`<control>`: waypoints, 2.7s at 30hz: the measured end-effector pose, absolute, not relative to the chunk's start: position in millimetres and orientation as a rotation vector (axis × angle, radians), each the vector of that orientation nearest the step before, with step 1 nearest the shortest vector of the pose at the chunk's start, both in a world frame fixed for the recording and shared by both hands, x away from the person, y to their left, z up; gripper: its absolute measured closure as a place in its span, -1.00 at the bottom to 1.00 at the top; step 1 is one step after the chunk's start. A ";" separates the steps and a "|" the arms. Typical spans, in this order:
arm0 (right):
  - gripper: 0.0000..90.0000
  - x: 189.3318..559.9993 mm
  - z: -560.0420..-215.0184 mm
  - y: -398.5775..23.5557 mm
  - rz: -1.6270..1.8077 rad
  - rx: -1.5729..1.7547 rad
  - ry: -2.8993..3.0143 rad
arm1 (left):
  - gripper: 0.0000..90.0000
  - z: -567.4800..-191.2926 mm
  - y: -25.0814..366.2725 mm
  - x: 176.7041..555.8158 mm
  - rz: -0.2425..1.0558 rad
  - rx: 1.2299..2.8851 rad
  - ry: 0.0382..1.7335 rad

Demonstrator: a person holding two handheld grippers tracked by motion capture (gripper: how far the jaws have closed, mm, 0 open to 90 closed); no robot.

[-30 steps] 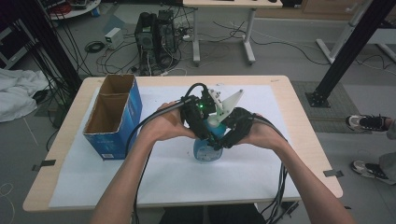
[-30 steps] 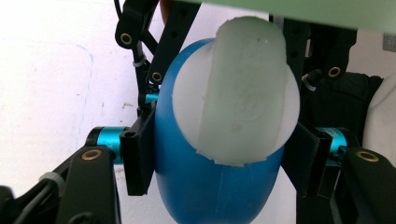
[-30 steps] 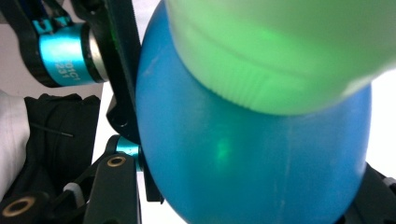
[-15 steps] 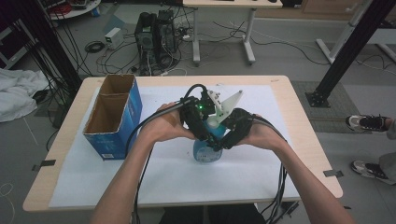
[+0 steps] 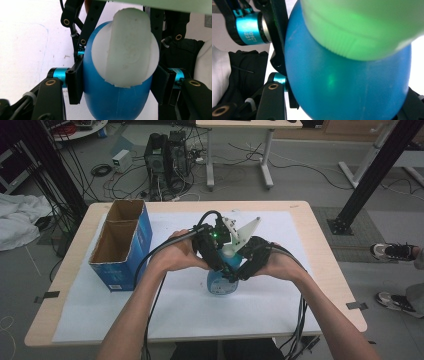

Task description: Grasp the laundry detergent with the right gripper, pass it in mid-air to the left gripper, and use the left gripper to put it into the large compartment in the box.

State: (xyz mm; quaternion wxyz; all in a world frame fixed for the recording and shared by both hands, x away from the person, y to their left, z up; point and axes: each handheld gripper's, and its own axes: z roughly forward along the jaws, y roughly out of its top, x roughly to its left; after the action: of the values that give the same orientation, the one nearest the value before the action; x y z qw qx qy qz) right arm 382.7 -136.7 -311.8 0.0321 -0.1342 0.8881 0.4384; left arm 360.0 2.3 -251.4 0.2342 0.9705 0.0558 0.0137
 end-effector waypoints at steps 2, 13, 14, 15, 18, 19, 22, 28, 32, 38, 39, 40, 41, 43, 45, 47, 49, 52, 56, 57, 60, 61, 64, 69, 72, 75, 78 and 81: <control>-0.03 382.0 -312.2 -137.1 1.343 -0.398 2.749 | -0.15 -251.6 2.3 359.8 0.031 2.667 0.156; -0.07 363.0 -305.7 -152.1 1.090 0.015 2.986 | -0.15 -250.7 2.8 358.7 0.037 2.665 0.164; -0.07 363.0 -305.7 -152.1 1.090 0.015 2.986 | -0.15 -250.5 3.0 358.5 0.037 2.661 0.167; -0.07 364.9 -306.9 -150.2 1.129 -0.020 2.958 | -0.15 -250.4 3.3 358.5 0.036 2.658 0.162; -0.11 363.9 -307.3 -150.2 1.122 -0.019 2.976 | -0.15 -250.9 4.0 357.5 0.034 2.650 0.181; -0.13 363.2 -307.7 -149.6 1.107 -0.007 2.982 | -0.15 -249.9 4.5 358.1 0.039 2.660 0.167; -0.21 363.9 -310.9 -148.8 1.086 0.001 2.969 | -0.15 -249.4 6.5 357.1 0.049 2.661 0.187; -0.25 363.3 -312.8 -149.5 1.087 0.021 2.987 | -0.15 -249.3 8.1 356.2 0.044 2.657 0.195; -0.29 364.1 -311.8 -151.0 1.104 0.017 2.980 | -0.15 -249.6 8.8 356.7 0.052 2.669 0.191; -0.32 364.7 -311.8 -152.1 1.095 0.028 2.974 | -0.15 -249.8 8.9 356.6 0.044 2.669 0.195; -0.33 363.9 -311.4 -152.4 1.100 0.032 2.980 | -0.16 -250.2 8.6 356.0 0.043 2.667 0.194; -0.34 363.7 -311.2 -152.5 1.099 0.039 2.980 | -0.15 -250.1 8.1 356.0 0.054 2.669 0.189; -0.34 363.7 -311.2 -152.5 1.099 0.039 2.980 | -0.16 -250.1 8.1 356.0 0.054 2.669 0.189; -0.37 364.1 -311.0 -152.8 1.099 0.032 2.975 | -0.15 -250.4 7.4 355.7 0.059 2.673 0.183; -0.44 364.5 -311.3 -152.7 1.096 0.045 2.972 | -0.16 -250.8 7.3 355.1 0.052 2.670 0.193; -0.44 364.7 -311.4 -152.9 1.097 0.045 2.972 | -0.16 -250.1 7.7 355.9 0.062 2.676 0.181; -0.45 364.8 -311.1 -153.7 1.091 0.053 2.979 | -0.15 -250.7 7.8 354.6 0.048 2.660 0.204; -0.47 364.8 -310.9 -155.3 1.092 0.067 2.977 | -0.16 -250.5 8.5 354.7 0.047 2.662 0.201; -0.49 366.6 -309.8 -157.8 1.103 0.057 2.954 | -0.16 -249.9 9.1 354.6 0.053 2.662 0.201; -0.49 366.6 -309.8 -157.8 1.103 0.057 2.954 | -0.16 -250.5 9.1 353.7 0.049 2.650 0.219; -0.49 366.0 -309.8 -160.3 1.092 0.074 2.969 | -0.16 -248.9 11.1 354.9 0.058 2.666 0.195; -0.49 366.0 -309.8 -160.3 1.092 0.074 2.969 | -0.16 -249.0 11.7 354.7 0.058 2.661 0.197; -0.49 366.5 -308.9 -163.7 1.080 0.101 2.961 | -0.16 -248.8 13.4 354.9 0.059 2.662 0.201; -0.49 367.3 -306.1 -174.5 1.015 0.155 2.971 | -0.16 -247.8 16.9 355.3 0.060 2.670 0.217; -0.49 367.9 -304.7 -180.3 1.004 0.170 2.965 | -0.16 -245.5 19.3 356.9 0.061 2.683 0.209; -0.49 371.0 -303.6 -187.2 0.984 0.163 2.942 | -0.16 -241.1 21.8 357.2 0.071 2.689 0.217; -0.49 373.1 -303.4 -195.4 0.947 0.193 2.942 | -0.16 -235.1 25.8 357.3 0.082 2.684 0.244; -0.50 374.8 -303.6 -205.2 0.892 0.233 2.942 | -0.16 -228.2 31.1 358.2 0.094 2.679 0.276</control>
State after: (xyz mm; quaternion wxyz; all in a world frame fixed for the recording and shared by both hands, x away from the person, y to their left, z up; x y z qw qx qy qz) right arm 374.8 -205.2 -303.6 0.0293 0.0757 0.9538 0.2891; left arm 358.2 31.1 -228.2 0.2216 0.9694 0.0998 0.0341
